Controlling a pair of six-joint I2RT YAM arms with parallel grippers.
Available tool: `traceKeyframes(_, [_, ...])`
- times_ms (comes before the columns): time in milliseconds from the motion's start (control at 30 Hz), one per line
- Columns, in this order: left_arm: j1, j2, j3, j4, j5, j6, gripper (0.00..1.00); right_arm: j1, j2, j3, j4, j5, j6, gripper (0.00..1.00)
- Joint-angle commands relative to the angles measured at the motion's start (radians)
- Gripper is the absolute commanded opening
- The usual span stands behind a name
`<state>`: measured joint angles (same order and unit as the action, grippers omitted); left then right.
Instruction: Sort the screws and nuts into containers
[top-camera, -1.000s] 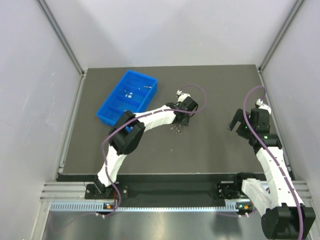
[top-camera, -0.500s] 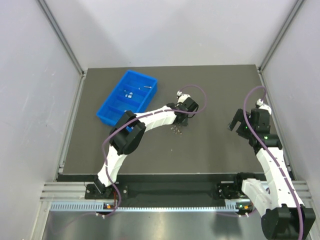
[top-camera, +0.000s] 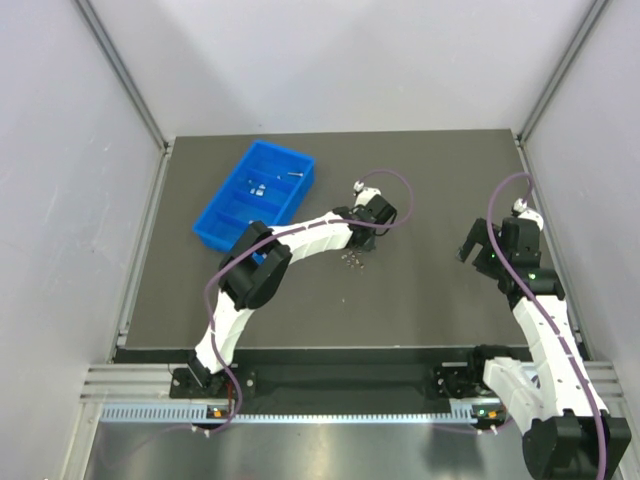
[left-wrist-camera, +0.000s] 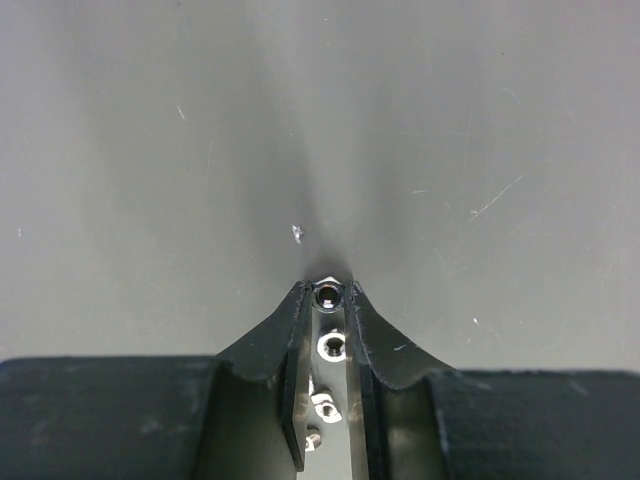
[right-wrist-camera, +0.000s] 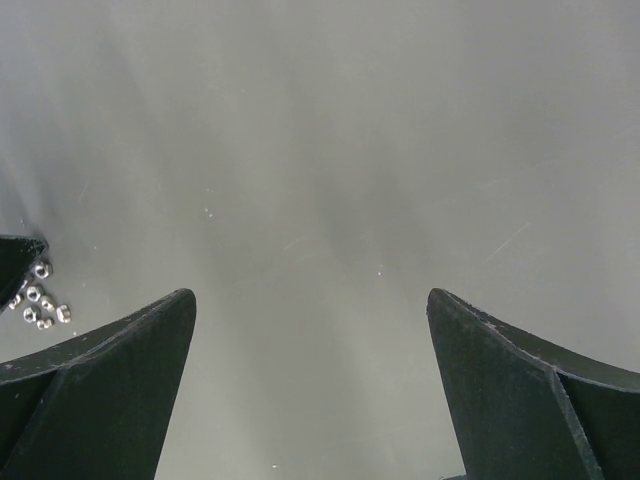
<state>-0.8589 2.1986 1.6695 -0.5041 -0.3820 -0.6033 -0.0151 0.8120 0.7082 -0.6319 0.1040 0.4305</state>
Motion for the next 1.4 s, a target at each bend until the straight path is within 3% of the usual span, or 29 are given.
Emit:
traceKeyframes(0, [0.011,-0.060,-0.022,0.016,-0.037,0.011,0.15,0.009,-0.017,0.030,0.015,0.010,0.005,1.00])
traceKeyframes(333, [0.156,-0.362,-0.157,0.009,-0.072,-0.001,0.16,0.007,-0.008,0.027,0.018,0.008,0.008,1.00])
traceKeyframes(600, [0.463,-0.585,-0.349,0.052,-0.089,0.017,0.17,0.007,0.013,0.020,0.047,-0.015,0.013,1.00])
traceKeyframes(833, [0.612,-0.539,-0.427,0.125,-0.075,0.014,0.16,0.007,0.044,0.034,0.055,-0.010,0.013,1.00])
traceKeyframes(1100, [0.618,-0.459,-0.407,0.182,-0.080,0.025,0.19,0.007,0.044,0.051,0.046,-0.013,0.004,1.00])
traceKeyframes(1367, [0.613,-0.514,-0.387,0.125,-0.012,0.053,0.54,0.007,0.030,0.039,0.044,-0.001,0.001,1.00])
